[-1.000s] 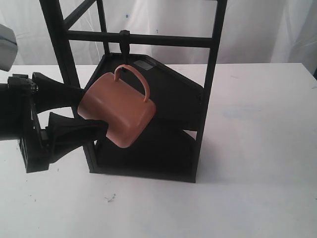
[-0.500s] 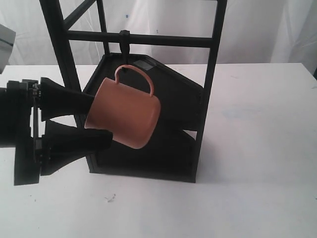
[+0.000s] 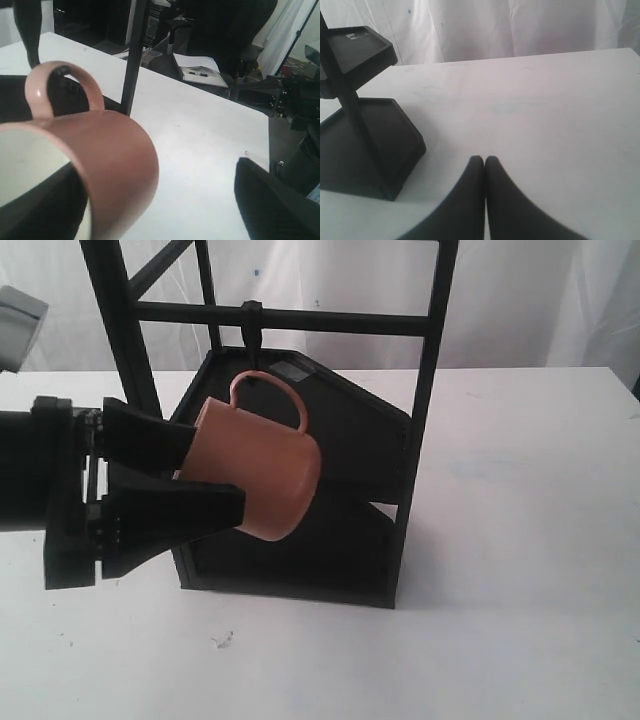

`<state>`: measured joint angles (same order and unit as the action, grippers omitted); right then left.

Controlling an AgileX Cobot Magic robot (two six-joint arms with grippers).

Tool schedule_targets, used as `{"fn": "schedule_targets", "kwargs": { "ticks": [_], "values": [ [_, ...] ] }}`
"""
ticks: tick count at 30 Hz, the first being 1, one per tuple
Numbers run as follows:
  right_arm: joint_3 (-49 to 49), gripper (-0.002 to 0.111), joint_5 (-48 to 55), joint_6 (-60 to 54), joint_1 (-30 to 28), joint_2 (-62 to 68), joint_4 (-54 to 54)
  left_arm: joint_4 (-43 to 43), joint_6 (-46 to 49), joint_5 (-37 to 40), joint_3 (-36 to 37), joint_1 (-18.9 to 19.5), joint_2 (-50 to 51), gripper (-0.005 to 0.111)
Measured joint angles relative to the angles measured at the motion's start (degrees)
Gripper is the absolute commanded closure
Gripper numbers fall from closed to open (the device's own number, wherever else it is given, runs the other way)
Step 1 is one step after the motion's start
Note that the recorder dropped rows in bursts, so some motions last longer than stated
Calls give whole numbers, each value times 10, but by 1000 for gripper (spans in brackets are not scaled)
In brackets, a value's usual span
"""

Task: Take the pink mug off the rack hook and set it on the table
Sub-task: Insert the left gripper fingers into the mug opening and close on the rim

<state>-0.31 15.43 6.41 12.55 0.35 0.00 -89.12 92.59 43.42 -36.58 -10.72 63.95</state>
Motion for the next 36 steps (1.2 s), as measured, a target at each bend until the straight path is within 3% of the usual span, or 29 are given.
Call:
{"fn": "schedule_targets", "kwargs": {
  "ticks": [36],
  "values": [
    [0, 108, 0, 0, 0, 0, 0, -33, 46, 4, 0, 0, 67, 26]
  ]
}}
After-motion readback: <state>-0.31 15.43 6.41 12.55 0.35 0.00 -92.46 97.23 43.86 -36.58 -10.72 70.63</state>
